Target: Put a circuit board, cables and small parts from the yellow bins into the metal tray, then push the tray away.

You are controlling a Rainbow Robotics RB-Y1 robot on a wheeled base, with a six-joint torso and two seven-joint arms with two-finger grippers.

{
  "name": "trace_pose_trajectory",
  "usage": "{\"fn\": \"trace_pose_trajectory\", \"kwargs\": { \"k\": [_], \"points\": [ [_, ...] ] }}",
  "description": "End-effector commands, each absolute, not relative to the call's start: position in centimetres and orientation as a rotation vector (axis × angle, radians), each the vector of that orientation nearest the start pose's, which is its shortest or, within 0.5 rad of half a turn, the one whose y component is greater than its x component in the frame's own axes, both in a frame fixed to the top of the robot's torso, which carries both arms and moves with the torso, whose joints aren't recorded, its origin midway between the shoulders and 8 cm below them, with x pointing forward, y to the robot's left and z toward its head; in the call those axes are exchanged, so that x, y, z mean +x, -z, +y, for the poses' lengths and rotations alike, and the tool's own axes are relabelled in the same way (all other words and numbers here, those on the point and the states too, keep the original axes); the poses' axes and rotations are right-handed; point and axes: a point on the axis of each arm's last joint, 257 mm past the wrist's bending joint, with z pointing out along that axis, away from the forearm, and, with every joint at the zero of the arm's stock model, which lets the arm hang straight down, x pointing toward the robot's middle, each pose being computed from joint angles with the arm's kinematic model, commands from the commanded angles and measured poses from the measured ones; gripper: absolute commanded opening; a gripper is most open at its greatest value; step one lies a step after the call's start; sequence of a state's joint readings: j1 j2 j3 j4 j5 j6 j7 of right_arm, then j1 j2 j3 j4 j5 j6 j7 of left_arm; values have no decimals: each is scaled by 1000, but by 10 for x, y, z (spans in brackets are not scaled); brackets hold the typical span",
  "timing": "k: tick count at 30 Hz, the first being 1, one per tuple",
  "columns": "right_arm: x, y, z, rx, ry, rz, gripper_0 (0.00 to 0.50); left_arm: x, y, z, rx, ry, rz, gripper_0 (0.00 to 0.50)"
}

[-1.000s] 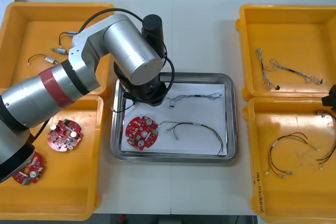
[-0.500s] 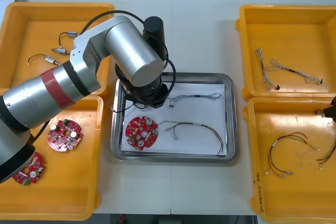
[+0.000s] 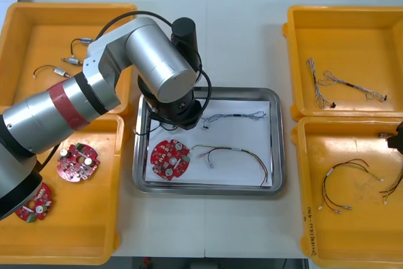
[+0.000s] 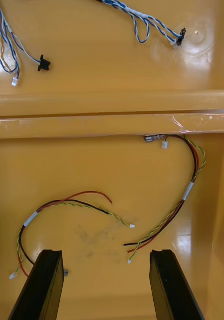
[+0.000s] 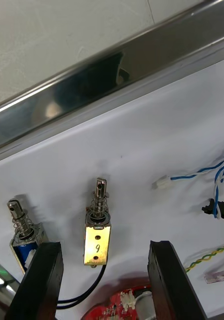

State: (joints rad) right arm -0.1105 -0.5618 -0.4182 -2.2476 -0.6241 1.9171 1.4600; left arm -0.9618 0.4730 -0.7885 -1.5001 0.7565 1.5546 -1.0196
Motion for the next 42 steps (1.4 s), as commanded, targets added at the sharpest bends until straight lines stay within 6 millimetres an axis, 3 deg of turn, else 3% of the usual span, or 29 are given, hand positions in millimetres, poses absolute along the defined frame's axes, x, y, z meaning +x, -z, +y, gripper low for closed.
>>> {"fn": "trace_pose_trajectory", "kwargs": {
  "k": [1,6,12,22,31,42],
  "points": [
    [367,173,-388,124,47,2572,500,484,212,54,462,68,2727,500],
    [366,173,-389,118,53,2577,500,485,179,68,427,75,2712,500],
    [366,170,-392,101,74,2579,500,485,143,101,378,52,2712,500],
    [371,160,-376,-4,48,2582,500,495,104,153,358,53,2660,500],
    [382,137,-331,-250,-24,2572,500,488,101,217,286,22,2626,500],
    [387,129,-240,-710,-37,2528,500,473,96,300,188,-3,2619,500]
  ]
}}
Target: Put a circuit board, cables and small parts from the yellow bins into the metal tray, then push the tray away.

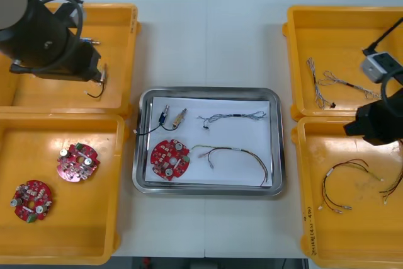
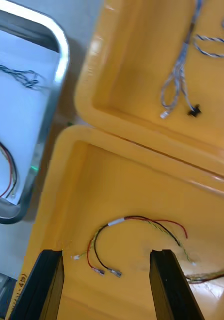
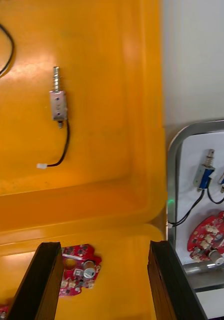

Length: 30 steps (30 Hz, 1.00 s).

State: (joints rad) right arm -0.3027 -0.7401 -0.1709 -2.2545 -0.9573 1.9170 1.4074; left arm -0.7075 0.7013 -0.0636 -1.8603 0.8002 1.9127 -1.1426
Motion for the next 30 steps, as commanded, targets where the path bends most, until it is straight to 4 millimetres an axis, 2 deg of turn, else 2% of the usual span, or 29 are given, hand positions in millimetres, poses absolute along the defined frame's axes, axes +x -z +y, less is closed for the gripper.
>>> {"fn": "trace_pose_trajectory", "kwargs": {
  "k": [1,3,7,11,16,20,22,30],
  "points": [
    [387,129,-235,-737,-35,2523,500,472,96,304,187,-6,2618,500],
    [386,131,-213,-852,-23,2503,500,469,95,320,178,-13,2616,500],
    [377,141,-183,-1054,12,2475,500,458,100,343,165,-32,2622,500],
    [373,146,-162,-1223,55,2420,500,448,105,355,146,-35,2623,500],
    [373,150,-129,-1474,125,2262,500,433,111,370,121,-56,2622,500],
    [370,155,-105,-1598,157,2166,500,426,112,379,92,-59,2615,500],
    [367,164,-92,-1665,169,2131,500,422,112,385,75,-60,2611,500],
    [352,194,-59,-1818,194,2075,500,410,114,398,32,-62,2603,500]
  ]
}}
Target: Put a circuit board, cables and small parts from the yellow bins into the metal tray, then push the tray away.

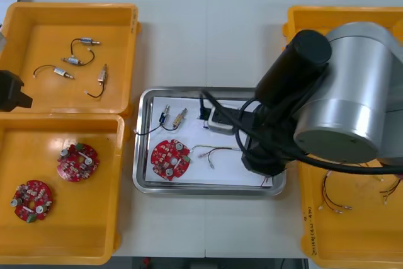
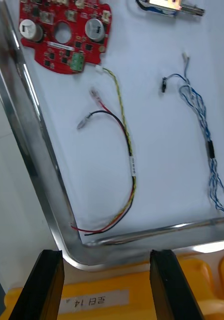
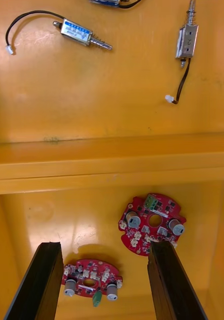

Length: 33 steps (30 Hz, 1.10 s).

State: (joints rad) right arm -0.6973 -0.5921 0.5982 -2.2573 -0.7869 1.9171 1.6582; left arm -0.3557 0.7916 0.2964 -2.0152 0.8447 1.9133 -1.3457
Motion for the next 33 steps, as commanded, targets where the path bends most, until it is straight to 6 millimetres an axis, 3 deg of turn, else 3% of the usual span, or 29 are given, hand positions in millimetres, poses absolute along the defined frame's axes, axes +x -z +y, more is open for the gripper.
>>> {"fn": "trace_pose_trajectory", "kwargs": {
  "k": [1,14,23,33],
  "points": [
    [351,198,-54,-1839,200,2062,500,408,114,400,26,-64,2601,500],
    [345,248,-12,-1991,273,1909,500,394,117,409,-24,-48,2600,500],
    [336,283,-4,-2073,271,1906,500,393,118,408,-33,-36,2602,500],
    [331,300,-1,-2100,311,1910,500,393,120,407,-31,-38,2608,500]
  ]
}}
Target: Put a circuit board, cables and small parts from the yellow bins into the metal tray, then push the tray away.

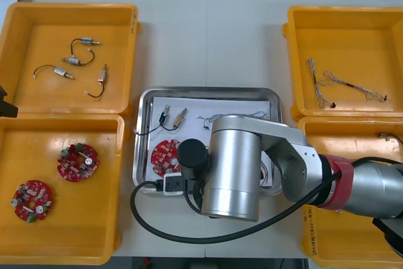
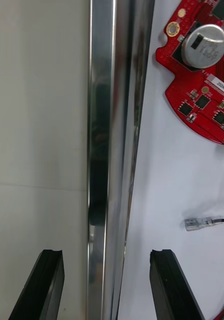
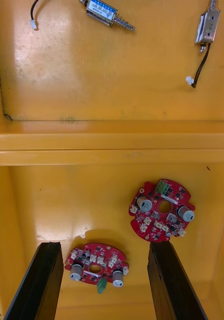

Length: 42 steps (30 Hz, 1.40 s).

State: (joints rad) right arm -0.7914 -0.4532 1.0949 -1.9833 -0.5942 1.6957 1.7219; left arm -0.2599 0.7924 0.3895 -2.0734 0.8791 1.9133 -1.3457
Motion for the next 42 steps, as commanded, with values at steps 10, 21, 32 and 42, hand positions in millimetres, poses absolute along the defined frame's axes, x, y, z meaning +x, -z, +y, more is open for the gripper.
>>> {"fn": "trace_pose_trajectory", "kwargs": {
  "k": [10,21,32,42],
  "points": [
    [333,313,-5,-2090,345,1918,500,393,120,407,-31,-38,2608,500],
    [339,319,-6,-2079,389,1909,500,393,120,407,-31,-38,2608,500],
    [338,316,-4,-2059,386,1909,201,393,120,407,-31,-38,2608,500],
    [350,308,-3,-2022,430,1885,0,393,120,407,-31,-38,2608,500]
  ]
}}
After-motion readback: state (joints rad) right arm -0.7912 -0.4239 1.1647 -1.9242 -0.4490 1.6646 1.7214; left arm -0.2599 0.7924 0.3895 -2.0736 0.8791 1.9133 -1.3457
